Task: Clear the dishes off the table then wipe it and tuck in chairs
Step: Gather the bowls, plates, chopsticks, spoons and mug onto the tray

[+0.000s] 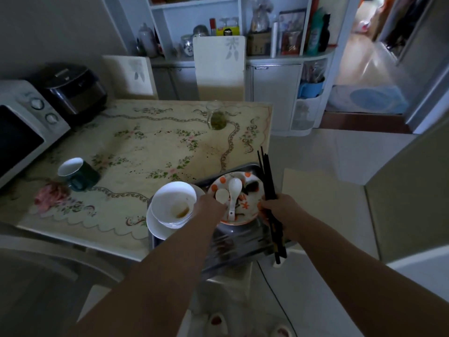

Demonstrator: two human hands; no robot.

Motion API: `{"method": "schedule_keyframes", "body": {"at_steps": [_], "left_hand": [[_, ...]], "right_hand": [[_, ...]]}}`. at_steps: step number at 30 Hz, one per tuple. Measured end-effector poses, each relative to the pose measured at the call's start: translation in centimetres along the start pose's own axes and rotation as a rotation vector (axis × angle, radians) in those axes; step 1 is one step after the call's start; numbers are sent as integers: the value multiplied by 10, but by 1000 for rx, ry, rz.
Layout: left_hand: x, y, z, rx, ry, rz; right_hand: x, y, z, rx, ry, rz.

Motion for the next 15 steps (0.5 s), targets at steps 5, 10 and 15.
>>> {"method": "schedule_keyframes", "body": {"at_steps": [5, 10, 15], "left_hand": [[2, -1, -14, -69, -30, 113], [-9, 17, -35, -135, -124, 180], [2, 8, -62, 380, -121, -267]], "right_hand": [[-2, -6, 6, 5, -23, 82], [2, -28, 11, 40, -70, 163], [3, -61, 14, 38, -141, 305]]}}
Point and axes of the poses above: each hand's wrist, its own z-axis towards the middle knuckle, its own y-axis out of the back of the hand, x = y × z, the point moved 6 cm from there along z, towards the middle knuckle, and after that the axes turned 7 degrees about x, right-handed, at the moved point
